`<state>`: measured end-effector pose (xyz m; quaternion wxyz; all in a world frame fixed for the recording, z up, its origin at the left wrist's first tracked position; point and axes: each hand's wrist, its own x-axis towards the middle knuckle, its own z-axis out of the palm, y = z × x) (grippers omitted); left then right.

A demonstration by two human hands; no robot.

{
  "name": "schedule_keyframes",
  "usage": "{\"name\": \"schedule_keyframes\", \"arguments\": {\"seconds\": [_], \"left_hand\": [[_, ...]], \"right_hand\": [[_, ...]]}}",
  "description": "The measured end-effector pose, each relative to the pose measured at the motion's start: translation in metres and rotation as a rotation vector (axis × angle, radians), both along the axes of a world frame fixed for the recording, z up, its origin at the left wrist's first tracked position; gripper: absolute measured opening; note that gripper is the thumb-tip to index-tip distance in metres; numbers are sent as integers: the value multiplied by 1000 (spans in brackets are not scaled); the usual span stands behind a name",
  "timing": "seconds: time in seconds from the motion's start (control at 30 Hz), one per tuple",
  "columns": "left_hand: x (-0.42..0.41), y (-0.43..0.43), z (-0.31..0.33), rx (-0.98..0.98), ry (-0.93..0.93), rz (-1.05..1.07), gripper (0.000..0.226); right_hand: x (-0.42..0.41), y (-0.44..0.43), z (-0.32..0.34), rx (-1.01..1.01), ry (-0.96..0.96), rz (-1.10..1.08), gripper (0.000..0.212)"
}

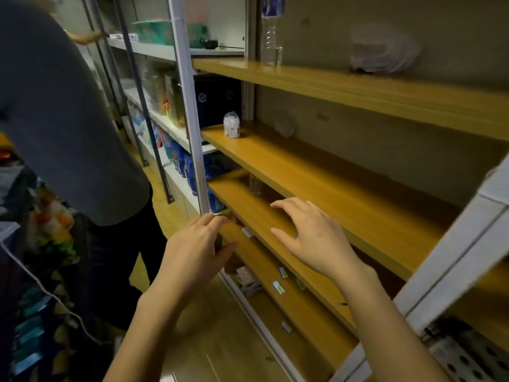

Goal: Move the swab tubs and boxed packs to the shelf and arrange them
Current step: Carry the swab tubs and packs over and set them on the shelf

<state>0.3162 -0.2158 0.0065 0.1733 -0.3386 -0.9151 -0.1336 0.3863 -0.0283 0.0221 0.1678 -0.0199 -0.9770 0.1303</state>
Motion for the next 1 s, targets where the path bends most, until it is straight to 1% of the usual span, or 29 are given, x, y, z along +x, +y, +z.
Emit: {"name": "schedule_keyframes", "arguments": {"seconds": [0.2,0.33,0.47,0.57,0.63,0.83,1.0], "left_hand": [[-80,8,-14,35,-38,-3,42],[-149,29,-19,42,-54,9,44],[-225,52,-21,74,-106,6,50],[-271,68,-23,118,-79,8,52],[-297,78,-24,152,-62,4,55],[-366,101,-25,164,-53,-45,65],[-431,135,-29,275,-114,-104,78]], "right_hand": [[-80,12,-7,12,4,-34,46],[-143,30,-6,43,8,-51,43],[-206,50,-1,32,-10,-101,45],[-245,62,0,23,-40,-128,46],[-270,69,0,14,-61,-155,46],[-328,90,-4,38,-115,-209,47],[-370,116,-7,46,-160,-295,47]]}}
